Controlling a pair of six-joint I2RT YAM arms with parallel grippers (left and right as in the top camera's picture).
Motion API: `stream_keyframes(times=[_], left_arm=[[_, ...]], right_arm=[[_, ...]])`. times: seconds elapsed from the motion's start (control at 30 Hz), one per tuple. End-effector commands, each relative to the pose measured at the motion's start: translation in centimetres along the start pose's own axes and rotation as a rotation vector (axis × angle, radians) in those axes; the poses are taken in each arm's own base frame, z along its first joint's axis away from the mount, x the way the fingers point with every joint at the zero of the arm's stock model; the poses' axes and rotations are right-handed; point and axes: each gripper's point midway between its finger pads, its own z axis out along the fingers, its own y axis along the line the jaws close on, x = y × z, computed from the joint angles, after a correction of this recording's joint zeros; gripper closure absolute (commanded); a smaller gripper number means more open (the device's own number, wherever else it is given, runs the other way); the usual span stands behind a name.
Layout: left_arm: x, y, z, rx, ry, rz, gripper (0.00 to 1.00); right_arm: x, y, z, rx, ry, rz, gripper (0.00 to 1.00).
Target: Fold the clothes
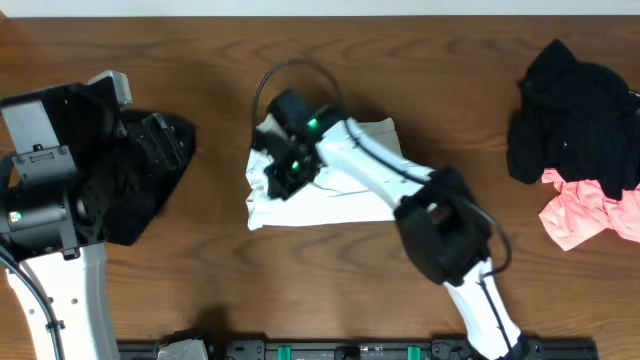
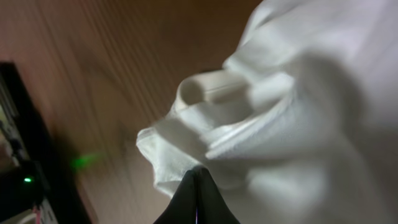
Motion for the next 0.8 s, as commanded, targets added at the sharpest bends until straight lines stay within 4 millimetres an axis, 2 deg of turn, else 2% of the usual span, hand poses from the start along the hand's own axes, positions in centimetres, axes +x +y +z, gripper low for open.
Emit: stream_keyframes(times=[0.0,0.03,0.13,0.23,0.33,0.37,0.4,0.43,0.5,0.6,0.67,0.77], left_arm=[[-0.3,-0.5,-0.8,0.014,-0.023,0.032,0.36],[-0.3,-0.5,-0.8,0.014,-0.023,0.033,0.36],[-0.3,-0.5,-0.8,0.013,-0.022,0.032,0.36],[-0.2,-0.5,-0.8,0.013,-0.020,0.031,0.36],[-0.1,-0.4,-0.8,0.012,-0.013,0.029,0.36],[0.0,-0.4,-0.8,0.012,-0.011,0.028,0.36],[0.1,-0.4,-0.7,0.011,-0.006,0.026,0.36],[0.1,-0.4,-0.6,0.010,-0.002,0.024,0.36],[0.3,-0.5,-0.1,0.015,0.017,0.036,0.36],[1.4,-1.6,2.0,0.045,0.089,0.123,0.36],[2.3,-2.6,4.4,0.074,0.153,0.193,0.41],[3.8,-4.0,8.8,0.112,0.259,0.300,0.53]], right_arm=[[1.2,3.3,2.4,-0.111,0.055,-0.065,0.99],[1.5,4.0,2.8,-0.119,0.066,-0.088,0.99],[1.6,4.1,2.8,-0.038,0.071,-0.098,0.99],[0.5,3.0,0.5,0.055,0.017,-0.078,0.99],[-1.2,2.5,-4.3,0.080,-0.081,-0.072,0.99],[-1.8,2.3,-6.5,0.088,-0.124,-0.065,0.99],[-2.4,1.7,-9.9,0.110,-0.187,-0.049,0.99],[-2.6,1.3,-11.2,0.121,-0.211,-0.040,0.99],[-2.7,-0.7,-15.7,0.184,-0.291,0.040,0.99],[-2.0,-4.8,-20.5,0.279,-0.367,0.195,0.99],[-1.0,-6.9,-21.6,0.297,-0.367,0.282,0.99],[1.4,-9.8,-21.2,0.301,-0.292,0.412,0.99]])
